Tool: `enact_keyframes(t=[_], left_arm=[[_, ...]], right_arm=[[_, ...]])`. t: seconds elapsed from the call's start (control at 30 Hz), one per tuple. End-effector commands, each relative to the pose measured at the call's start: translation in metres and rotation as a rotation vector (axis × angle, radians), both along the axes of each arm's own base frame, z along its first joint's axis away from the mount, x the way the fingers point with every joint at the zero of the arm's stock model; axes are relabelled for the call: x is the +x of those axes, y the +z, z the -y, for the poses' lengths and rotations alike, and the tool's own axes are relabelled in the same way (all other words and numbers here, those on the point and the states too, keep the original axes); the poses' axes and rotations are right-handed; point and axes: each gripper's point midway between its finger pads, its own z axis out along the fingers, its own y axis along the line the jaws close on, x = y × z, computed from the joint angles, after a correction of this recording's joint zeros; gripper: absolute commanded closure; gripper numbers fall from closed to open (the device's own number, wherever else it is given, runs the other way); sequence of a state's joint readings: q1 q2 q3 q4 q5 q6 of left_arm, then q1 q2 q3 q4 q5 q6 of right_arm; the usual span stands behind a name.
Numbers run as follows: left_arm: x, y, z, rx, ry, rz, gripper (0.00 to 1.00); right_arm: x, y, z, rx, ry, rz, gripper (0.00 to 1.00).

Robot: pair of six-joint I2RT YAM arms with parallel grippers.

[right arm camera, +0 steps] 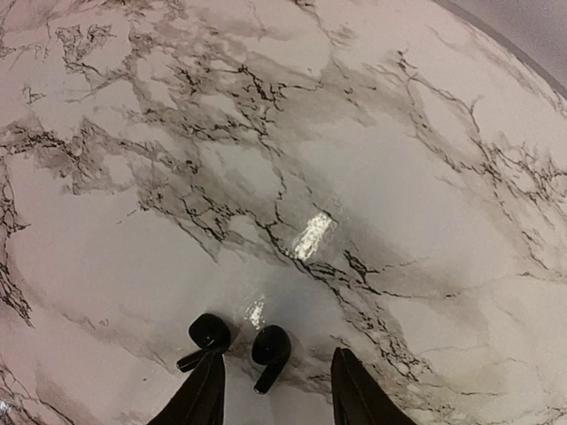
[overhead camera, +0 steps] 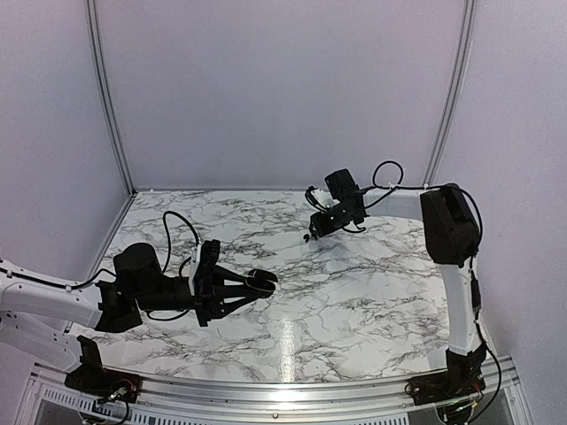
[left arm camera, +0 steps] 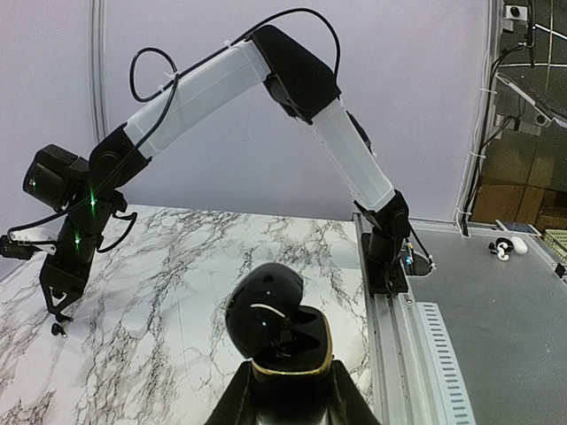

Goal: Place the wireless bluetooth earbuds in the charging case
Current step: Pick up the left earbud from the center of the board.

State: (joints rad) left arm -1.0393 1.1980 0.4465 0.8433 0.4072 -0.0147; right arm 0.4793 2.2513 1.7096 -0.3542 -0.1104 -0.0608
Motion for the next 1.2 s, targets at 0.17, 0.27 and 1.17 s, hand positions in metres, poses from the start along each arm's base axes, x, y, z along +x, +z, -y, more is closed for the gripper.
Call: enact_keyframes(t=[0.17,0.27,1.17], left_arm=[[0.003,0.009,-0.003,-0.028,0.020,0.026,1.00],[0.003,0.007,-0.004,-0.024,0.021,0.023,1.00],[0.004,0.006,-0.005,-0.020,0.028,0.039,1.00]], right_arm=[[0.017,-0.002,-0.003,-0.042,-0.002,0.021,0.65],[0.018,-0.011,-0.001,-0.066,-0.001,0.009,0.67],[-0.102,0.016,-0.015,-0.045,0.177,-0.080,0.88]])
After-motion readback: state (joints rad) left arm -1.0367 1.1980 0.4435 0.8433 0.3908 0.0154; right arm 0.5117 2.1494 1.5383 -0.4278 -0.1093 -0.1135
